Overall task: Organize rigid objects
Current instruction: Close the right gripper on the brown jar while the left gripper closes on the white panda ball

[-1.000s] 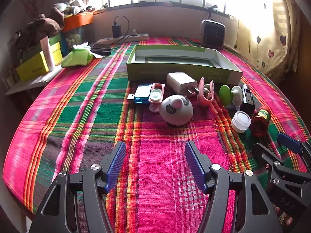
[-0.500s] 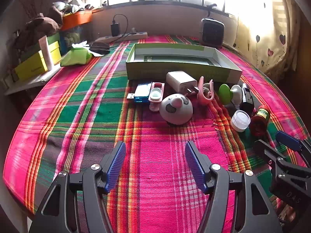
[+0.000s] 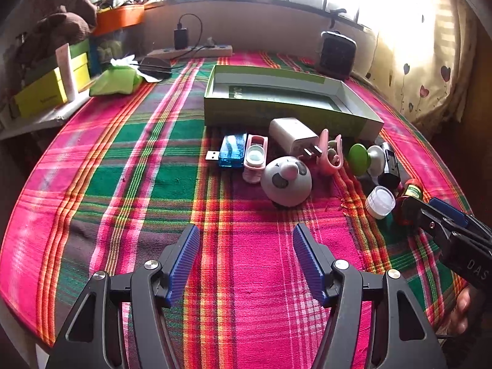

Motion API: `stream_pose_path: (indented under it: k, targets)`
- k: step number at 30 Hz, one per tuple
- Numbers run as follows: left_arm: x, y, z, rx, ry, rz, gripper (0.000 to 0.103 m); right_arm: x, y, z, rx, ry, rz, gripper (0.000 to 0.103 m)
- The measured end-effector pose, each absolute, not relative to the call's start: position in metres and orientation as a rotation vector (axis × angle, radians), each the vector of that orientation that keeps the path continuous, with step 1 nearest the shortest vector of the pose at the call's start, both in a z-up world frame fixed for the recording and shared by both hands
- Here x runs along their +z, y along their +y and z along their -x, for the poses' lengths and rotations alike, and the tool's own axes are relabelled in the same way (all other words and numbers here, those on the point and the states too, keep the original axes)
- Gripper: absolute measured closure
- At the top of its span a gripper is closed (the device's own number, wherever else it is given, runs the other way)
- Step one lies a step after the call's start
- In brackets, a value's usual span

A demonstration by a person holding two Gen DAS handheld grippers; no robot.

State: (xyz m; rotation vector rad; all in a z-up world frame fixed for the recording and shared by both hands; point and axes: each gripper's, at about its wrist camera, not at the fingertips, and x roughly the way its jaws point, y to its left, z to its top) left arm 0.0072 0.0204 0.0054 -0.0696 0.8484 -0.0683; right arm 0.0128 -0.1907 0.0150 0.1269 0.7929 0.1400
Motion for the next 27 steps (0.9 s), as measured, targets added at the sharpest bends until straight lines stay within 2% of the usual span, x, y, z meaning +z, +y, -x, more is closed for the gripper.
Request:
stream_pose_path:
  k: [14,27]
  targets:
    - [0.015,0.019,-0.029,-0.157,0.870,0.104,0.040,0.011,-0.206,-0.027,0.055,0.831,-0.154,0.029]
    - [0.017,0.007,-0.050,-0.225,0.885,0.018,0.041,0.009,-0.233,-0.016,0.003,0.851,-0.121,0.029]
